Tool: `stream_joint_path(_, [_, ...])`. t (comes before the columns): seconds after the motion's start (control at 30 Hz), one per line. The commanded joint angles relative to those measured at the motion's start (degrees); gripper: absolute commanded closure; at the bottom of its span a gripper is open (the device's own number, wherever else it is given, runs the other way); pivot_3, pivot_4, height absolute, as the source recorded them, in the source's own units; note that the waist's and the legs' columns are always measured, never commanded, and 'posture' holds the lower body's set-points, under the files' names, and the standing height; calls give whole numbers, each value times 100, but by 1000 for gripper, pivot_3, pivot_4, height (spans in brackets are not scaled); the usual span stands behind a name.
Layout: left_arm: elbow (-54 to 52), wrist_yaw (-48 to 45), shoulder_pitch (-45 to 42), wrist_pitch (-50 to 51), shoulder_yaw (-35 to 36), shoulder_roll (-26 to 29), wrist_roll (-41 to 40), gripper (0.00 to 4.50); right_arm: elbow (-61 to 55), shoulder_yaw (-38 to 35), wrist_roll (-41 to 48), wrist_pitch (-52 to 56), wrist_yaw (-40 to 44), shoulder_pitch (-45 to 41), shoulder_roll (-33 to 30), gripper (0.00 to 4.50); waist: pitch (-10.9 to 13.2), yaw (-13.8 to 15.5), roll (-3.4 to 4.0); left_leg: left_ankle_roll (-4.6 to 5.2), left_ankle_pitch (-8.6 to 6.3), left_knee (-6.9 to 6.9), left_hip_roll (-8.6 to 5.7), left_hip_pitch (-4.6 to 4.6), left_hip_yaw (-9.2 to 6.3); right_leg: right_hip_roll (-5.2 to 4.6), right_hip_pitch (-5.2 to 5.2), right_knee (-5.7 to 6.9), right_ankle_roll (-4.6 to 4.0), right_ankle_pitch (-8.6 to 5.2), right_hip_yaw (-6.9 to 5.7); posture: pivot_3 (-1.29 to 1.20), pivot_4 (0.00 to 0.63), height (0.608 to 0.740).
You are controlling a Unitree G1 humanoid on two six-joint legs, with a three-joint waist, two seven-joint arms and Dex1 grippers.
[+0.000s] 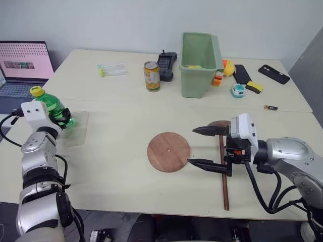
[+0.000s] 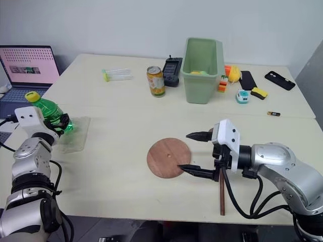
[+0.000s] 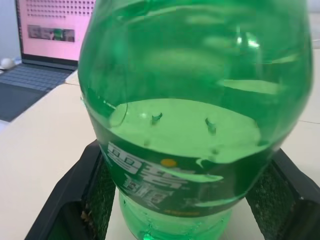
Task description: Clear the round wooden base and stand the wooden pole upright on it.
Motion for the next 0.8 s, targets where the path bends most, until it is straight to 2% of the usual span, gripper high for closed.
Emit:
stream_joint_path(0.03, [-327, -80, -124, -4, 40, 39, -125, 1325, -208, -140, 59, -26, 5, 14, -45, 0, 0, -1, 0, 0, 0, 0, 0, 0, 1, 0, 0, 0, 0, 0, 0, 0, 150, 740])
stream_joint_path(0.5, [-151, -51, -169, -64, -108, 151, 54, 1325, -220, -138, -20, -67, 59, 172, -57, 0, 0, -3, 0, 0, 0, 0, -1, 0, 1, 0, 0, 1, 0, 0, 1, 0, 150, 740])
stream_joint_path(0.57, [-113, -69, -156, -72, -113, 162, 62, 623, -234, -150, -6, -57, 55, 175, -60, 0, 0, -3, 0, 0, 0, 0, -1, 0, 1, 0, 0, 1, 0, 0, 1, 0, 150, 740])
stream_joint_path(0.67, [-198, -241, -104, -64, -136, 134, 20, 78, -247, -186, 18, -51, 64, 199, -78, 0, 0, -6, 0, 0, 0, 0, -1, 1, 2, 0, 0, 1, 0, 0, 1, 0, 150, 740])
stream_joint_path(0.8, [-247, -334, -63, -65, -170, 125, 47, 10, -254, -191, 21, -55, 65, 208, -87, 0, 0, -13, 0, 0, 0, 0, -1, 1, 2, 0, 0, 2, 0, 0, 1, 0, 150, 740])
